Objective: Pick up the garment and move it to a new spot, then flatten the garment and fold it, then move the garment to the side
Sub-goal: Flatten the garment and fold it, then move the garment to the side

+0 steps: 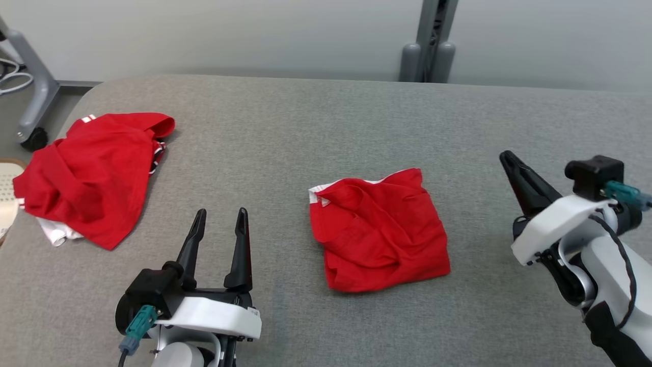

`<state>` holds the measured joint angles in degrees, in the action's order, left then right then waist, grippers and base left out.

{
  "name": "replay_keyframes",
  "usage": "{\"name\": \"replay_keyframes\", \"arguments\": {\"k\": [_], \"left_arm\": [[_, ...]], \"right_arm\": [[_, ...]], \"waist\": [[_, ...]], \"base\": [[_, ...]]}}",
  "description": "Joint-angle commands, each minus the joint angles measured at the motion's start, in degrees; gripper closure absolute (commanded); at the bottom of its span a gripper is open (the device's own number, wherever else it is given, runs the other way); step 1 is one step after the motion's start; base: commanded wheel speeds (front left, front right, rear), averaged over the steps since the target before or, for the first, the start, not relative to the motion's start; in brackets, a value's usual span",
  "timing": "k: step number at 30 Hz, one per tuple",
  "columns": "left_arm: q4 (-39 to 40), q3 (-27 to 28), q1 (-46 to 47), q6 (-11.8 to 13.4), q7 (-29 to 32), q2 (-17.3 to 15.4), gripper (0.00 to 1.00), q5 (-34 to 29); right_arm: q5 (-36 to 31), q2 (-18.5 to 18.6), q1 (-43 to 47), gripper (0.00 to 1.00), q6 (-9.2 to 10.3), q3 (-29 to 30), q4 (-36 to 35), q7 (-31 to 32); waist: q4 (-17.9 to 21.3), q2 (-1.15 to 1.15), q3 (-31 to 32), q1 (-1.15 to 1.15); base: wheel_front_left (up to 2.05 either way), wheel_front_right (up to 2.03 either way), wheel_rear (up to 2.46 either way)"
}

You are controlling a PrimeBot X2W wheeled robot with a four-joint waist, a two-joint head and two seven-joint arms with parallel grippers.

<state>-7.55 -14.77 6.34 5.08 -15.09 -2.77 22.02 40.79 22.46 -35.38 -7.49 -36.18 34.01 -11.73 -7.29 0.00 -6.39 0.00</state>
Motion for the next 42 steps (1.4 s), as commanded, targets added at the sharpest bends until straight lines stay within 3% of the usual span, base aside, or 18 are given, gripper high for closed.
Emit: {"name": "replay_keyframes", "arguments": {"k": [1,8,13,14,15,21,31,42], "left_arm": [[0.34,0.47,-0.26,-0.33,-0.07,-0.25,0.0,-0.45],[2.09,1.32,-1.1,-1.04,-0.07,-0.24,0.0,-0.99],[2.98,1.53,-1.47,-1.39,-0.07,-0.24,0.0,-1.25],[3.02,1.49,-1.64,-1.53,-0.07,-0.24,0.0,-1.31],[2.99,1.35,-1.76,-1.5,-0.07,-0.24,0.0,-1.36],[2.76,0.96,-1.65,-1.84,-0.07,-0.24,0.0,-1.47],[2.25,0.23,-0.59,-2.0,-0.07,-0.24,0.0,-1.18],[2.08,-1.31,1.5,-2.28,-0.07,-0.23,0.0,-0.96]], "right_arm": [[-1.3,-0.16,1.32,1.0,-0.01,1.42,-0.49,-0.85],[-10.73,-3.73,10.87,1.0,-0.01,15.98,-5.12,-3.25],[-17.36,-8.4,18.62,1.0,-0.01,24.45,-9.72,-3.53],[-18.62,-9.09,19.73,0.56,-0.01,25.62,-10.55,-3.54],[-19.2,-10.01,20.66,0.0,-0.01,26.39,-11.14,-3.55],[-21.85,-12.0,23.21,0.0,-0.01,28.01,-14.19,-2.34],[-21.0,-11.61,23.48,0.0,-0.01,27.89,-17.54,1.4],[-4.47,-3.18,16.09,0.0,-0.01,13.72,-19.24,17.8]], "waist": [[0.91,0.0,0.09,0.0],[2.39,0.0,-0.18,0.0],[2.81,0.0,-0.31,0.0],[2.86,0.0,-0.33,0.0],[2.9,0.0,-0.36,0.0],[2.77,0.0,-0.62,0.0],[1.4,0.0,-1.81,0.0],[-0.86,0.0,-5.86,0.0]], "base": [[0.0,0.0,0.0],[0.0,0.0,0.0],[0.0,0.0,0.0],[0.0,0.0,0.0],[0.0,0.0,0.0],[0.0,0.0,0.0],[0.0,0.0,0.0],[0.0,0.0,0.0]]}}
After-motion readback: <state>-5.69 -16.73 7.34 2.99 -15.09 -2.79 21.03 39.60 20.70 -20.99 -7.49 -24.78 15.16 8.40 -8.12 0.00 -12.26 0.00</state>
